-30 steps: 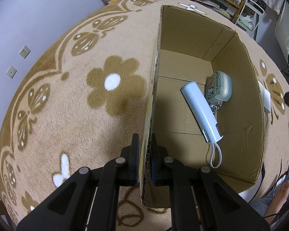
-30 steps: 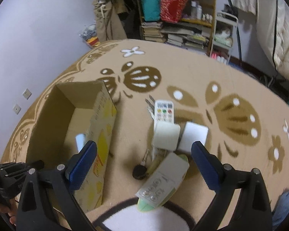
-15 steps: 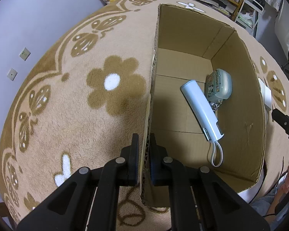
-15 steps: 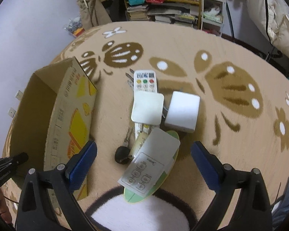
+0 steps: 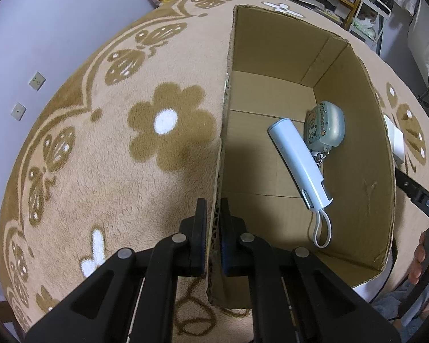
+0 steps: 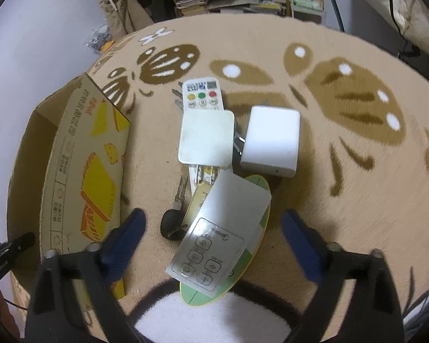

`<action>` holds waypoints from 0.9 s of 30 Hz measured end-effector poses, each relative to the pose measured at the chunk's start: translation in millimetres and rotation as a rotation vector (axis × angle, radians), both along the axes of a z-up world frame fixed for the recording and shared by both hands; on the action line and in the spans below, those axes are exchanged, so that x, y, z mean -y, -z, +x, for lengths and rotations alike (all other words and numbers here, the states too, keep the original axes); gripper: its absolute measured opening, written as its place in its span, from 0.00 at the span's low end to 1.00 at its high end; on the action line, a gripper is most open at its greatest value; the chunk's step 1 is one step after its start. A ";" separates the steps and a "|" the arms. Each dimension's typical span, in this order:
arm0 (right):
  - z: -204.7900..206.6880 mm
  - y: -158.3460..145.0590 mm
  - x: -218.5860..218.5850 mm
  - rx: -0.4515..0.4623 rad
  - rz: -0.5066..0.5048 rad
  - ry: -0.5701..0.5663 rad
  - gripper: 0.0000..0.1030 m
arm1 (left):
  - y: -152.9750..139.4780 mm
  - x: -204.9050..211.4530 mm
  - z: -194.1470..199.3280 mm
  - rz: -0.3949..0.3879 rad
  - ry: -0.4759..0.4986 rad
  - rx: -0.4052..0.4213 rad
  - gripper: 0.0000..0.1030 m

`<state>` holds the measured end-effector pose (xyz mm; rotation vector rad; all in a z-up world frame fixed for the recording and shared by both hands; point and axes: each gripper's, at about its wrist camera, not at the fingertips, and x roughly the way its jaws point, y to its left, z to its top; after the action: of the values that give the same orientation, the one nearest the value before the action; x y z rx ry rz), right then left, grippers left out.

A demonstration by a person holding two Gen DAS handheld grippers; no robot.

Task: Organize rigid objects
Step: 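Return the right gripper to the items and grasp the white Midea panel, then lift the white Midea panel and carry it over the box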

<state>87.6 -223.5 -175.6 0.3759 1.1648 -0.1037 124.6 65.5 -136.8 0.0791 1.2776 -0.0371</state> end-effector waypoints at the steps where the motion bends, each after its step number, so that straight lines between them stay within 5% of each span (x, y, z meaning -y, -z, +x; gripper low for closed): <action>1: 1.0 4.1 1.6 -0.016 0.030 0.005 0.79 | 0.1 -0.2 0.2 0.000 0.000 -0.001 0.08; 10: 2.5 23.4 8.1 -0.084 0.108 0.049 0.69 | 0.0 -0.7 0.7 -0.001 0.000 -0.001 0.08; 14: 5.9 24.9 3.2 -0.086 0.064 0.063 0.68 | -0.4 -0.9 0.4 -0.004 -0.002 -0.001 0.08; 16: 6.3 26.0 1.1 -0.103 0.018 0.102 0.54 | -0.5 -0.2 0.3 -0.004 -0.002 0.000 0.07; 27: 2.3 19.3 -5.1 -0.093 -0.060 0.109 0.53 | -0.9 0.2 0.4 -0.001 -0.009 0.002 0.07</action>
<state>89.9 -218.4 -194.9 0.3852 1.2299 -0.2530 125.0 65.2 -135.9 0.0720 1.2759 -0.0301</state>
